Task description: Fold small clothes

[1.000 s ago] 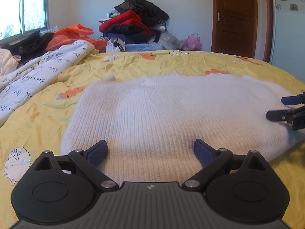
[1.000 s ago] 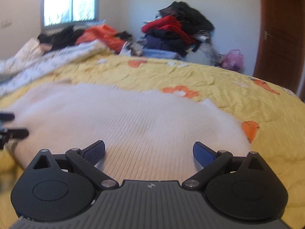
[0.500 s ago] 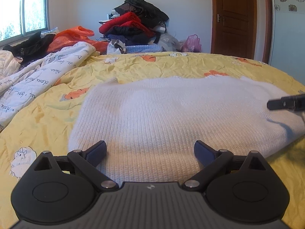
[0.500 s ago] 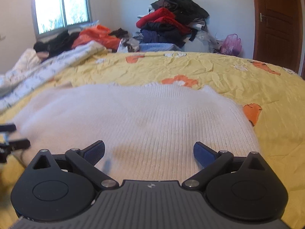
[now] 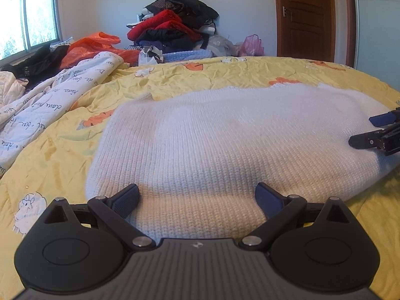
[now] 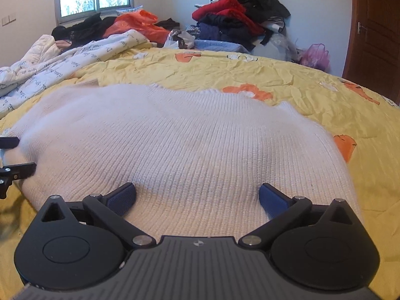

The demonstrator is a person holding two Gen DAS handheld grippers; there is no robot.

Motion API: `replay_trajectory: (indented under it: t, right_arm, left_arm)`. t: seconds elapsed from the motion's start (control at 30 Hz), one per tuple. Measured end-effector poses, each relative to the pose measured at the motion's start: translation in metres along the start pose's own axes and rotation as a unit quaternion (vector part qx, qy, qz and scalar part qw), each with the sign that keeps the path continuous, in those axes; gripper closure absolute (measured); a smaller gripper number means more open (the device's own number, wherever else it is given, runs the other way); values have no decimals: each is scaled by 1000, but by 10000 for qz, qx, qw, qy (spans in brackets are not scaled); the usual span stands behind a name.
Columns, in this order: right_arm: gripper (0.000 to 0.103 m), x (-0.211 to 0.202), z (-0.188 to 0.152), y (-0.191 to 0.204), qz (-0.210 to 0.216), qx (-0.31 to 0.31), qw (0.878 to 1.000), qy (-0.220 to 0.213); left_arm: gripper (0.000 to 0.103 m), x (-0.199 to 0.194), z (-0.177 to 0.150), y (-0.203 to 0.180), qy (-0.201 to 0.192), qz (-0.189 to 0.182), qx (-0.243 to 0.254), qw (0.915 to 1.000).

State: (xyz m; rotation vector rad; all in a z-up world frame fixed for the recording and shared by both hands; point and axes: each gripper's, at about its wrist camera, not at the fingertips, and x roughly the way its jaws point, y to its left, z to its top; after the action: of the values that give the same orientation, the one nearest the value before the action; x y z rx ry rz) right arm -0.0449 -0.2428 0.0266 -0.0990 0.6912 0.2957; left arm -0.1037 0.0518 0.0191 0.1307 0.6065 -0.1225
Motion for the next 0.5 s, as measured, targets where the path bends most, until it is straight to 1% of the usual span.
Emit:
replay_trajectory:
  t: [0.07, 0.13, 0.2, 0.27, 0.37, 0.43, 0.5]
  right_arm:
    - [1, -4, 4, 1, -36, 15, 10000, 20]
    - [1, -13, 6, 2, -107, 115, 9998, -108]
    - [1, -25, 7, 1, -39, 244, 9989, -386]
    - [0, -33, 8, 1, 48, 327, 9980, -530]
    - [0, -33, 11, 6, 46, 246, 9983, -519]
    - [0, -31, 12, 9, 78, 179, 9986, -495]
    - [0, -29, 11, 12, 134, 210, 9985, -489]
  left_arm:
    - [3, -13, 2, 4, -137, 32, -163, 9998]
    - [3, -29, 1, 13, -315, 110, -488, 9983]
    - [3, -42, -2, 28, -314, 175, -999, 9944]
    - [3, -49, -8, 43, -183, 188, -1579, 9871]
    - [3, -56, -19, 66, 1, 101, -2551, 9669]
    - [3, -55, -24, 75, 146, -108, -3047, 9523]
    - [3, -50, -29, 81, 306, -390, -3559, 9332]
